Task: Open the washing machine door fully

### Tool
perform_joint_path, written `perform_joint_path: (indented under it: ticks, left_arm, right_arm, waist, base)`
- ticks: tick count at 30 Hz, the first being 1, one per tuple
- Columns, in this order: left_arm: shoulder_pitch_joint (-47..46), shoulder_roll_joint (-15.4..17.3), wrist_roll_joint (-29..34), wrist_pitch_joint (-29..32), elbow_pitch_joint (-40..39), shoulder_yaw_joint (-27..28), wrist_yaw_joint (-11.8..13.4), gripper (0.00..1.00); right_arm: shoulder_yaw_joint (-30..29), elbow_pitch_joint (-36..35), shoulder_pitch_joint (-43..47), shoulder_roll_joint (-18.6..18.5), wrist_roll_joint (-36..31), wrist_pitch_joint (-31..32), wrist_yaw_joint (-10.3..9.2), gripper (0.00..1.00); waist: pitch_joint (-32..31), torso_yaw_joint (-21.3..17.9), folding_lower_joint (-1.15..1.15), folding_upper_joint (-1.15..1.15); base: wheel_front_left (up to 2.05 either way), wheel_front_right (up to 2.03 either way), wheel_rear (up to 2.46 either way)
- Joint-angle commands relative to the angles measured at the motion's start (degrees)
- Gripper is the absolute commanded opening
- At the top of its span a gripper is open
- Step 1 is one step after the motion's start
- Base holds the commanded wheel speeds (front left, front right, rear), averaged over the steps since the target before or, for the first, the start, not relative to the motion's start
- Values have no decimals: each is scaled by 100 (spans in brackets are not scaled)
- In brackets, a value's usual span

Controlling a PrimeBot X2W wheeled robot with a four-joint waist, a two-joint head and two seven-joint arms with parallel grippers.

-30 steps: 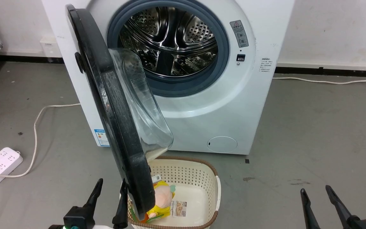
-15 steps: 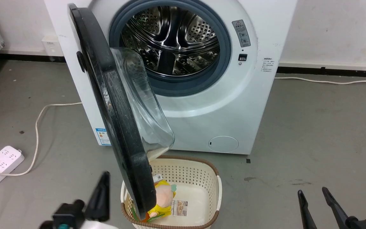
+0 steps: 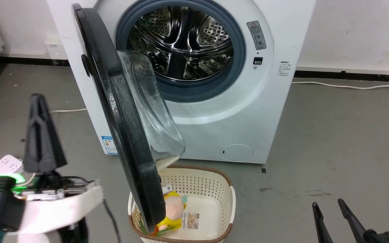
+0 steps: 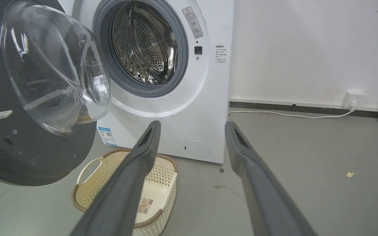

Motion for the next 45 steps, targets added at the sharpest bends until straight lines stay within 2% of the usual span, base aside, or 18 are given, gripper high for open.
perform_joint_path:
  ticks: [1,4,8,13,16,24,30,45]
  left_arm:
    - [-32,0,25,-24,-41,-97,-11,0]
    - [36,-6,112,127,-146,-503,-32,0]
    - [285,-15,6,621,-37,-1212,-118,0]
    - [637,-19,-105,1227,649,-2078,-239,0]
    - [718,-21,-157,1413,1162,-2337,-220,0]
    - [546,-14,-282,1392,2287,-2254,27,0]
    - [419,60,-319,1208,2654,-2070,123,0]
    - [486,275,-514,1131,2748,-1811,221,0]
  right_arm:
    - [13,6,-65,27,64,-26,5,100]
    - [36,10,-67,27,87,-26,5,100]
    - [51,22,-68,27,116,-26,5,100]
    - [41,34,-78,27,133,-26,5,100]
    - [39,43,-101,27,138,-26,5,100]
    - [97,101,-123,27,173,-26,5,100]
    - [128,123,-96,27,195,-26,5,100]
    - [374,175,-44,27,269,-26,5,100]
  waist:
    - [-1,-10,0,0]
    - [-1,-42,0,0]
    - [19,-77,0,0]
    - [65,-86,0,0]
    - [96,-86,0,0]
    - [166,-83,0,0]
    - [150,104,0,0]
    - [11,1298,0,0]
  base:
    - [0,0,0]
    - [0,0,0]
    - [0,0,0]
    - [0,0,0]
    - [0,0,0]
    - [0,0,0]
    - [0,0,0]
    - [0,0,0]
